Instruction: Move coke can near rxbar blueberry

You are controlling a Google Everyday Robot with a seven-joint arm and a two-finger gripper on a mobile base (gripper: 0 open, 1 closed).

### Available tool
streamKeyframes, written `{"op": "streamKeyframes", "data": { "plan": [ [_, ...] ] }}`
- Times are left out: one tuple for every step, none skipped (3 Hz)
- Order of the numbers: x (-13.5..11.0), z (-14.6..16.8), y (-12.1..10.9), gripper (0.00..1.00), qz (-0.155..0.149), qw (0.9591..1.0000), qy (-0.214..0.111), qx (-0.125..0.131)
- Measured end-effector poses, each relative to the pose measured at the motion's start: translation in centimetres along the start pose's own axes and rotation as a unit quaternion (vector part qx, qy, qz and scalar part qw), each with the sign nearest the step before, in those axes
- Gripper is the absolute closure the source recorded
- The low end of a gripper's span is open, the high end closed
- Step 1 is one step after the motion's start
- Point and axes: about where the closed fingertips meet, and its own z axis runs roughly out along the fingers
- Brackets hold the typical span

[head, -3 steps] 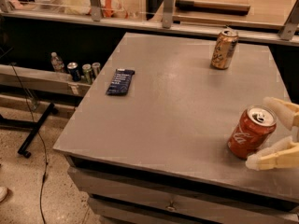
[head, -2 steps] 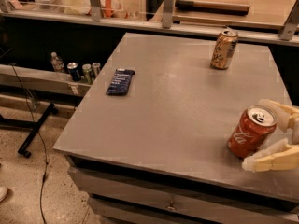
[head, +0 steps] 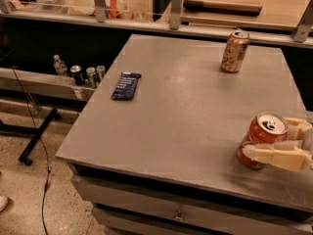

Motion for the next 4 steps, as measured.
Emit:
{"op": "streamKeyframes", "data": {
  "plan": [
    [0.0,0.1,0.0,0.64,-0.001,1.0000,0.000,-0.005],
    [0.0,0.2,-0.1,0.88,0.000,0.9999,0.003,-0.014],
    [-0.9,0.2,-0.8,1.00,-0.006,0.9997,0.008,-0.022],
    [-6.3,-1.5,-4.5,1.00,-0.048,0.9986,0.020,-0.011]
  ]
}}
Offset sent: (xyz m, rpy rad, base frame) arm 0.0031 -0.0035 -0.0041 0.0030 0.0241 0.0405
